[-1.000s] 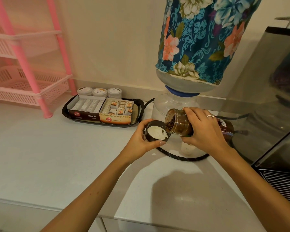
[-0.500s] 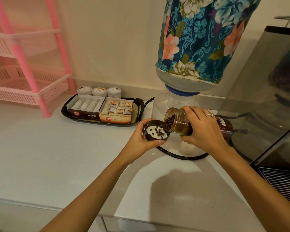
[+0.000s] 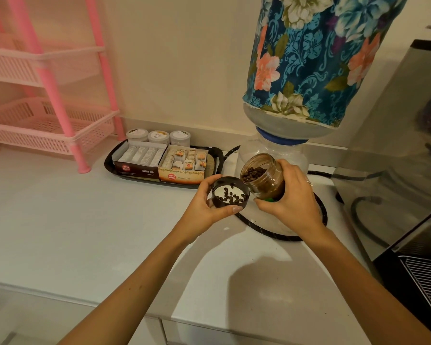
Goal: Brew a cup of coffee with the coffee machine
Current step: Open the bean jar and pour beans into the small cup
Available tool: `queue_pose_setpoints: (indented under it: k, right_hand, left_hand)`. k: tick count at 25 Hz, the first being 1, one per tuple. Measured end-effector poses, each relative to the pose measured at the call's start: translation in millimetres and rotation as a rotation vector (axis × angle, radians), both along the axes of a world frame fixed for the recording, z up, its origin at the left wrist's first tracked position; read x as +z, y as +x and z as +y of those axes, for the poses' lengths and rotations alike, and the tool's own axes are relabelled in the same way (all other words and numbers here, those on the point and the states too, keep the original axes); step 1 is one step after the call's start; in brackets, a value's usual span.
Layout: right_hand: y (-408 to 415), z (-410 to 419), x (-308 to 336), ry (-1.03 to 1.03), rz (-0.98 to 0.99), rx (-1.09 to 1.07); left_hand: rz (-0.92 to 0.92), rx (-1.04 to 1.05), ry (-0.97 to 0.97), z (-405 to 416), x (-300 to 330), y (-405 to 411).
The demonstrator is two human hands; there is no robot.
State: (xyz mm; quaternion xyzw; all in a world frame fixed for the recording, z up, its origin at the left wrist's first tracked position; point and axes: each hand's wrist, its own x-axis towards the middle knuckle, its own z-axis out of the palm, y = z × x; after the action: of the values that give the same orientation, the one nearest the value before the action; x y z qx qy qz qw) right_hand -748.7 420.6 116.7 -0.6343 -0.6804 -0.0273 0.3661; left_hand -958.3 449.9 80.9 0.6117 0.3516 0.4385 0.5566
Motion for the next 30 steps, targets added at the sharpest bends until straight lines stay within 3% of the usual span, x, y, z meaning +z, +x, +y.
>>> queue_pose_setpoints:
  k: [7, 18, 23, 30]
  right_hand:
    - [-7.2, 5.1, 7.9, 0.040, -0.406, 0.007]
    - [-4.3, 5.5, 11.2, 0.071, -0.595, 0.020]
    - [0.7, 6.3, 9.1, 0.027, -0.548, -0.007]
    - [0.7, 5.9, -4.6, -0.051, -0.223, -0.047]
  left_hand:
    - [0.033, 0.028, 0.005, -0.4, -4.5, -18.6]
    - [0.050, 0.016, -0.001, -3.9, -7.4, -14.4]
    - [0.049, 0.012, -0.012, -1.4, -8.7, -9.1]
    - [0.016, 0.016, -0.030, 2.4, -10.0, -8.0]
